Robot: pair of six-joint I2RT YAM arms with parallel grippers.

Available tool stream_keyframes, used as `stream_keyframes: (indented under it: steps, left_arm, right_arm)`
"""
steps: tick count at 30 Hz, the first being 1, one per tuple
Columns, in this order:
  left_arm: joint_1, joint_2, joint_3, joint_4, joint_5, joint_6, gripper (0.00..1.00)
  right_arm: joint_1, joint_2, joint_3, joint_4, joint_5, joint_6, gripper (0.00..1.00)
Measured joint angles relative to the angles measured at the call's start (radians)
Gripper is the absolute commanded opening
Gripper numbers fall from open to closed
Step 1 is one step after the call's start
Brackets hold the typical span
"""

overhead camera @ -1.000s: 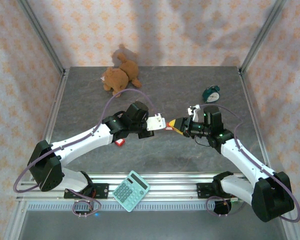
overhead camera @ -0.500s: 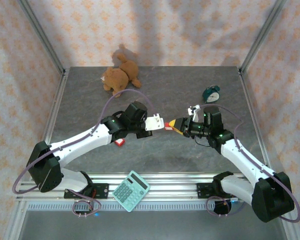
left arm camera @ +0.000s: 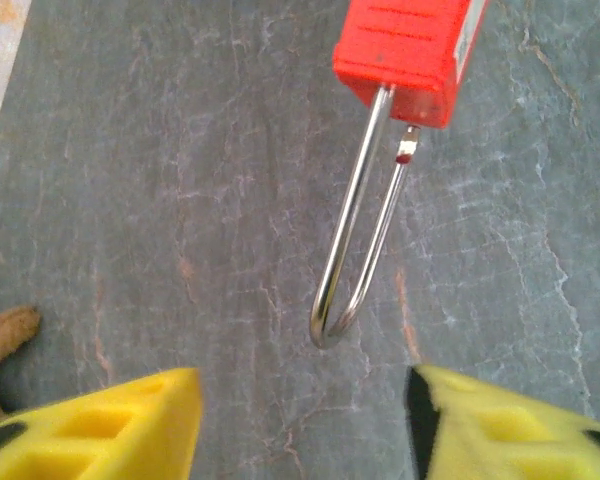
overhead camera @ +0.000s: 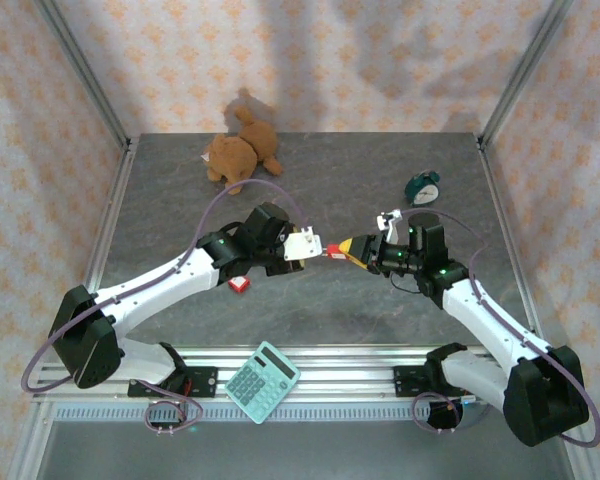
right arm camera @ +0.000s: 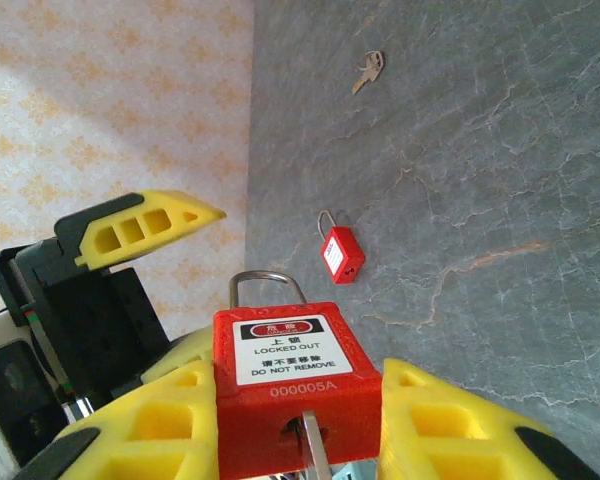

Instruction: Unlock with the key

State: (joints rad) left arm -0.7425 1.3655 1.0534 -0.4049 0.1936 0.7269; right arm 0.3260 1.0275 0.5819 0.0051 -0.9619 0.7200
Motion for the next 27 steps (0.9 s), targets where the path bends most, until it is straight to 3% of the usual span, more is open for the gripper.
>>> stream_keyframes:
  steps: [10,18,21,27]
  left_arm:
    - [-0.122,0.061,0.098,0.012,0.011,0.008,0.65]
    - [-0.129,0.174,0.143,0.041,0.028,0.006,0.58]
    - [-0.129,0.183,0.143,0.057,0.031,0.006,0.52]
    - [-0.131,0.183,0.143,0.072,0.034,0.004,0.29]
  right_arm:
    - [0.0,0.0,0.0,-0.008,-0.002,-0.008,0.28]
    - [0.006,0.0,0.0,-0.028,-0.008,-0.023,0.28]
    - [0.01,-0.001,0.0,-0.034,-0.008,-0.027,0.28]
    - [0.01,-0.006,0.0,-0.042,-0.004,-0.039,0.28]
